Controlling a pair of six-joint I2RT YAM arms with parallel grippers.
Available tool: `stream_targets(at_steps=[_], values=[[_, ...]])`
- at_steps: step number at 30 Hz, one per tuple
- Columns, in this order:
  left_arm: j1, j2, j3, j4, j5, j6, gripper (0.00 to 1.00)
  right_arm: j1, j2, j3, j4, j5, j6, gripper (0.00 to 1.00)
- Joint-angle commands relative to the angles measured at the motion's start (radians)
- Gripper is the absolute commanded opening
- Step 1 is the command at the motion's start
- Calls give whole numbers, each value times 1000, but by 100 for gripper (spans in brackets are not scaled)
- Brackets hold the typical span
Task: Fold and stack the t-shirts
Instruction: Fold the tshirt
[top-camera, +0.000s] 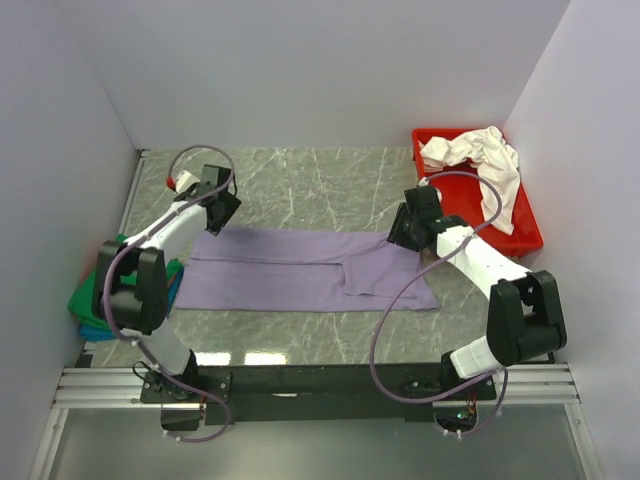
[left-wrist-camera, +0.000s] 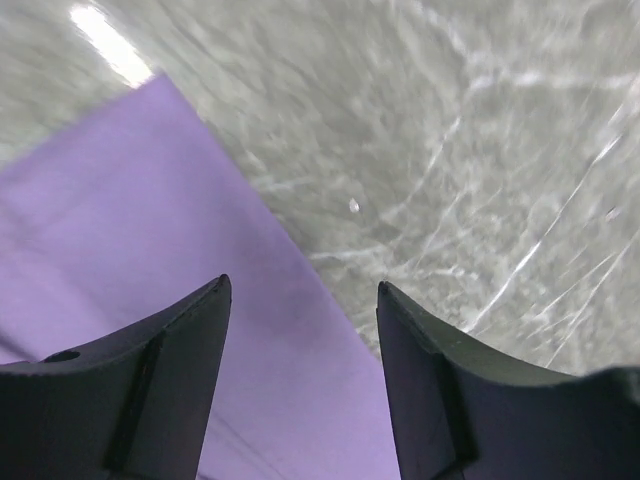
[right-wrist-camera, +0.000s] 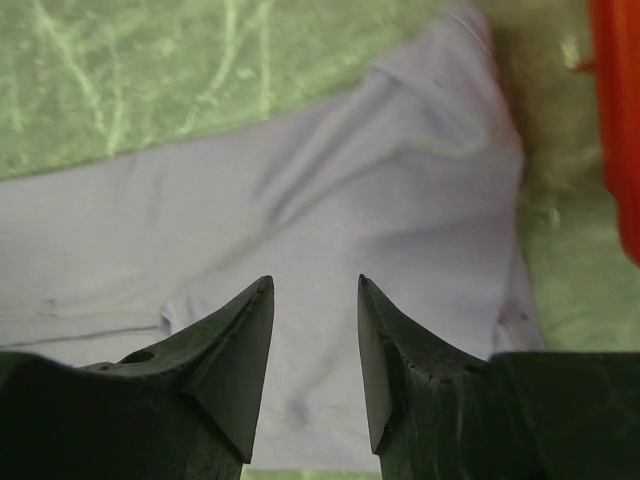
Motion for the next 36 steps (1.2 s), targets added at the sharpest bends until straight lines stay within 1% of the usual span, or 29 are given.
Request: stream_targets(at_steps=[1, 3, 7, 10, 14, 20, 26, 29, 31, 34, 36], values=[[-12, 60, 28, -24, 40, 25, 65, 32, 14, 36, 49, -29, -12, 46], [-13, 79, 11, -4, 55, 8, 63, 57, 8, 16, 52, -2, -1, 46], [-13, 128, 0, -2, 64, -7, 63, 86, 26, -43, 99, -8, 28, 46], [-1, 161, -6, -1, 74, -23, 63, 109, 61, -40, 108, -6, 33, 46], [59, 185, -41, 13, 92, -41, 63, 148, 103, -22, 112, 8, 39, 46], [160, 181, -95, 27, 97, -50, 63, 256, 187, -17, 139, 29, 84, 46], [246, 198, -51, 17, 127, -50, 62, 378, 299, 45, 202, -47, 171, 45], [263, 206, 12, -12, 124, -43, 62, 422, 337, 107, 214, -87, 199, 45], [269, 206, 27, -7, 136, -27, 62, 436, 339, 153, 196, -95, 197, 45], [266, 192, 37, 11, 170, 2, 62, 419, 306, 182, 155, -72, 165, 46], [257, 162, 26, 31, 183, 13, 62, 328, 255, 185, 129, -83, 136, 47]])
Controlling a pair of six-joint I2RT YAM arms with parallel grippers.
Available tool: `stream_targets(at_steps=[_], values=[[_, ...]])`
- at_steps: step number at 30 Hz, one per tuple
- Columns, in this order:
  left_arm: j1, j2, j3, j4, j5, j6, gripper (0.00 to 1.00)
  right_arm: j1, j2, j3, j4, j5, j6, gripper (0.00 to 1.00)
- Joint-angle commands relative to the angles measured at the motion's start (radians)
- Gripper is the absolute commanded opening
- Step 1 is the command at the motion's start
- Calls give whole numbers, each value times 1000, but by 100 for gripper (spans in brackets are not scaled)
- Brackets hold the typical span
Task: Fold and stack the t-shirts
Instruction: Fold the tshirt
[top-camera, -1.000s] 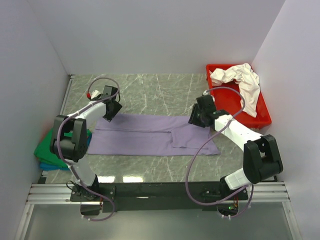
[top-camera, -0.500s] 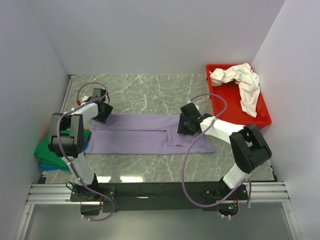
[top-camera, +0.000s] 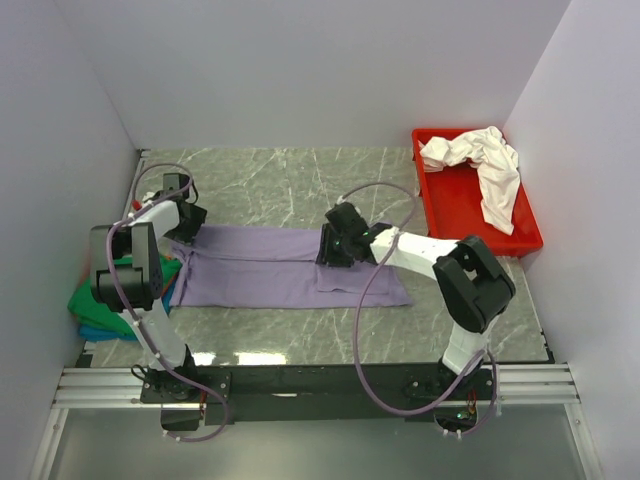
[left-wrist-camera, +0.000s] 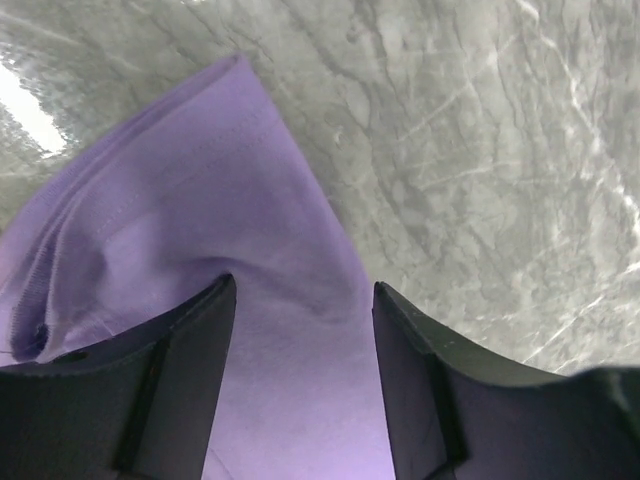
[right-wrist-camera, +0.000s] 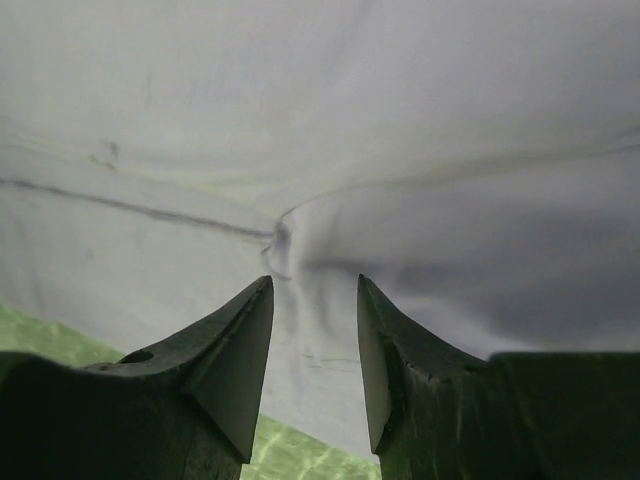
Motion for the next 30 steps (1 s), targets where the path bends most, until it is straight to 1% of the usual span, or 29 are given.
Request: stream_targets(at_steps=[1, 2, 4, 5, 6, 7, 8, 10, 12, 15, 20, 24, 30], values=[[-24, -44, 16, 15, 24, 52, 63, -137, -110, 37, -37, -14, -35, 46], [-35, -56, 13, 16, 24, 55, 64, -233, -126, 37, -45, -27, -48, 46], [-73, -91, 17, 10, 18, 68, 68, -314, -145, 60, -89, -5, -99, 45], [-91, -102, 23, 7, 10, 71, 70, -388, -140, 94, -129, 7, -117, 44], [-137, -122, 26, -8, 2, 74, 72, -420, -134, 106, -138, 10, -143, 44], [-160, -131, 28, -13, -14, 74, 76, -449, -117, 117, -140, 9, -154, 44], [-182, -142, 22, -13, -19, 75, 77, -492, -106, 135, -140, -4, -168, 44], [-246, -163, 13, -7, -24, 74, 77, -527, -57, 160, -149, -18, -180, 44], [-303, -171, -4, -2, -16, 75, 77, -552, -28, 194, -146, -36, -203, 44], [-355, -160, -21, 18, 5, 80, 77, -566, 27, 240, -138, -54, -214, 45], [-420, -111, 2, 15, 24, 95, 77, -566, 118, 309, -151, -77, -207, 45], [-461, -76, 0, 20, 22, 88, 77, -566, 127, 281, -137, -74, -194, 44], [-470, -45, -1, 13, 10, 69, 77, -544, 125, 234, -106, -91, -187, 41]])
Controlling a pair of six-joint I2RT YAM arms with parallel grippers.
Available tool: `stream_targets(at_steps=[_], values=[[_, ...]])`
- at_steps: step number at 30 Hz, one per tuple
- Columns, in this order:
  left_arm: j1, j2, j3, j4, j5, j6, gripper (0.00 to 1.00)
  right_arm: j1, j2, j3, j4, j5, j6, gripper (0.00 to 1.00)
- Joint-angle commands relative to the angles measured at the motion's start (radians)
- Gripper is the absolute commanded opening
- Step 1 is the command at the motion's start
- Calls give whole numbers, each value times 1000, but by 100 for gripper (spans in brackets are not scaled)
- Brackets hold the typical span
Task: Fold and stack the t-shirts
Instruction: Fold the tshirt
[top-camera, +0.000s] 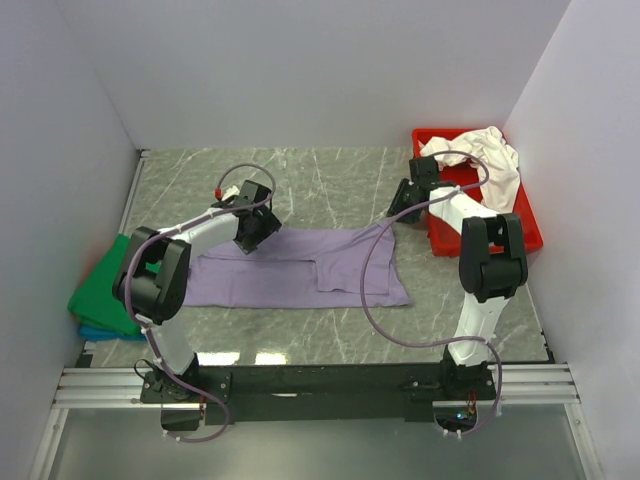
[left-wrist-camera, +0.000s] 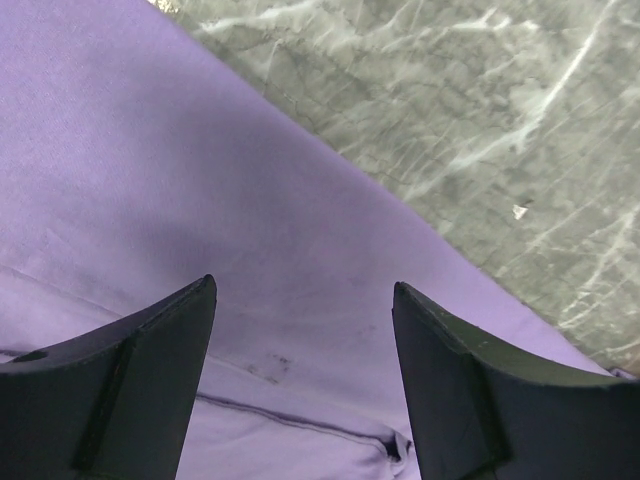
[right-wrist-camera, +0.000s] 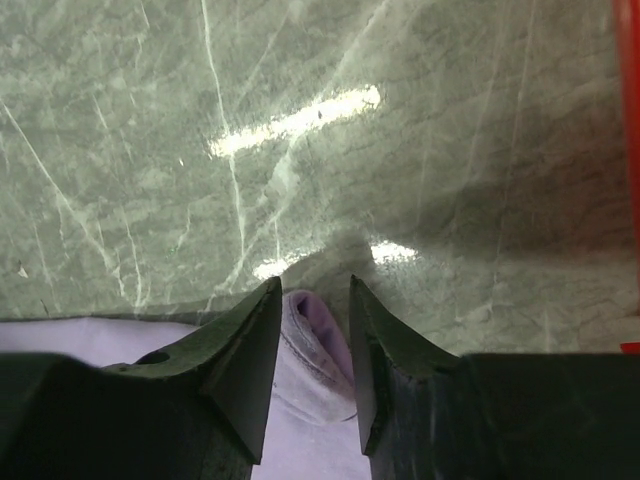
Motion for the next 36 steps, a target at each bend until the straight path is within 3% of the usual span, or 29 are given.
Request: stream_targets(at_steps=[1, 9, 16, 22, 30, 36], values=[[0, 8, 9, 7, -16, -6, 77, 17, -15, -18, 29, -17, 3, 40], [0, 39, 2, 0, -35, -24, 77, 25, -44, -70, 52, -29, 12, 30], [-2, 62, -10, -10, -45, -47, 76, 25, -112, -127, 49, 0, 32, 11], [1, 65, -44, -9, -47, -84, 76, 25, -230, -196, 53, 40, 50, 2], [7, 60, -72, 3, -32, -108, 76, 25, -333, -253, 32, 150, 64, 0], [7, 59, -67, 3, -22, -105, 76, 25, -298, -273, 30, 183, 69, 0]])
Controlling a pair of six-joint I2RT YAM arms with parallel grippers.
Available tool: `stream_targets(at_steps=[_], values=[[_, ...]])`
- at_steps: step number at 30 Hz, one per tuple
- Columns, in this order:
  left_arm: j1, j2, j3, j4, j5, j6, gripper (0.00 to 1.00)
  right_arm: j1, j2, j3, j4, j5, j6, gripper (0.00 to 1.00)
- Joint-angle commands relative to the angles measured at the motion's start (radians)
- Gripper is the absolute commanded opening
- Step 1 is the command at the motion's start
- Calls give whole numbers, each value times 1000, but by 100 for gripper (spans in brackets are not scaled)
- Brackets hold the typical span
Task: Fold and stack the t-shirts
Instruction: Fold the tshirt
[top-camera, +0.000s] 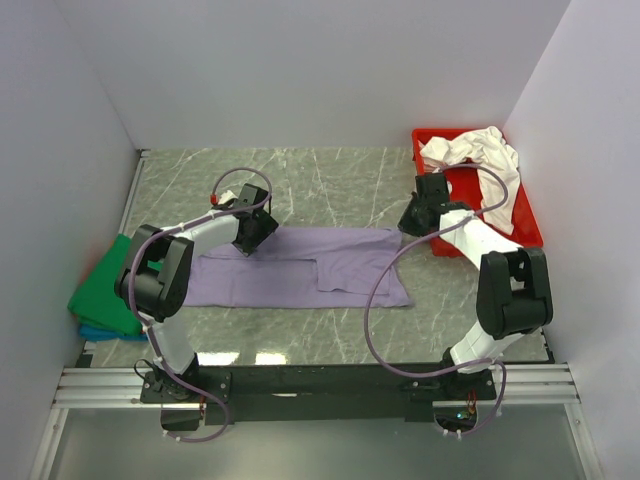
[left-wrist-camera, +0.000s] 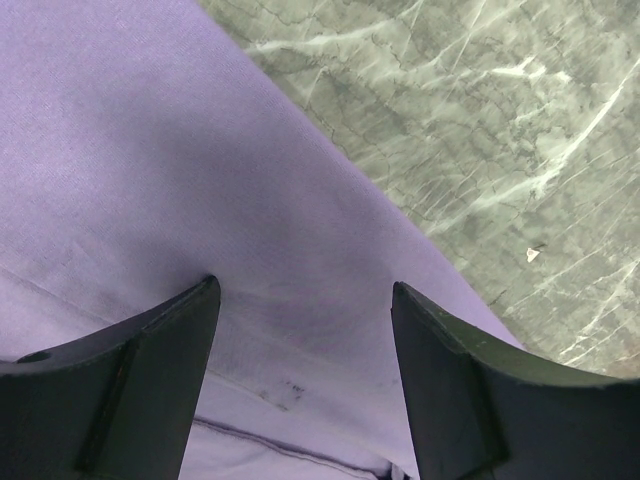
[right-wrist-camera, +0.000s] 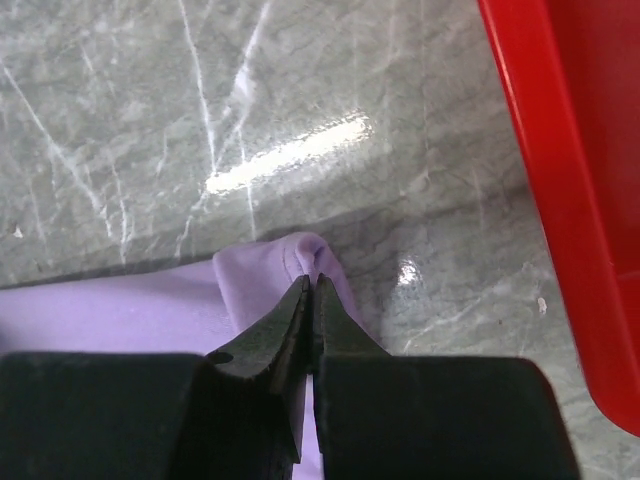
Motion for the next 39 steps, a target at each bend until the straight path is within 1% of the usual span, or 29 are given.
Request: stream_targets(at_steps=[1, 2, 3, 4, 5, 6, 9, 12, 17, 19, 22, 27, 32, 34, 38, 39], values=[[4, 27, -39, -27, 15, -15, 76, 3, 1, -21, 14, 64, 6, 0], [4, 24, -39, -29, 14, -13, 76, 3, 7, -27, 17, 65, 9, 2], [5, 23, -38, -29, 15, -12, 76, 2, 10, -32, 20, 65, 9, 6], [5, 21, -38, -32, 14, -10, 76, 2, 11, -44, 29, 61, 7, 17], [4, 21, -36, -30, 14, -9, 76, 2, 10, -49, 32, 55, 7, 22], [5, 21, -38, -29, 15, -7, 76, 2, 7, -52, 34, 52, 7, 29], [4, 21, -35, -30, 18, -4, 76, 2, -16, -61, 44, 35, 7, 38], [5, 17, -33, -29, 18, -3, 76, 3, -30, -43, 34, 36, 1, 42], [5, 17, -32, -27, 21, 0, 76, 6, 16, 14, 35, -2, -33, 43], [5, 17, -33, -26, 25, -1, 76, 19, 31, 37, 34, 7, -51, 44], [5, 18, -30, -26, 26, -1, 75, 25, 94, 83, 20, 18, -77, 44], [5, 21, -21, -30, 26, -1, 75, 25, 186, 155, -9, 18, -70, 44], [5, 23, -21, -33, 25, 2, 75, 23, 238, 160, 12, -14, -56, 44], [5, 23, -23, -33, 25, 2, 75, 22, 237, 141, 37, -51, -45, 43], [7, 21, -24, -33, 21, 2, 75, 22, 220, 108, 64, -103, -25, 40], [7, 21, -26, -33, 21, 2, 75, 22, 214, 91, 67, -121, -14, 38]])
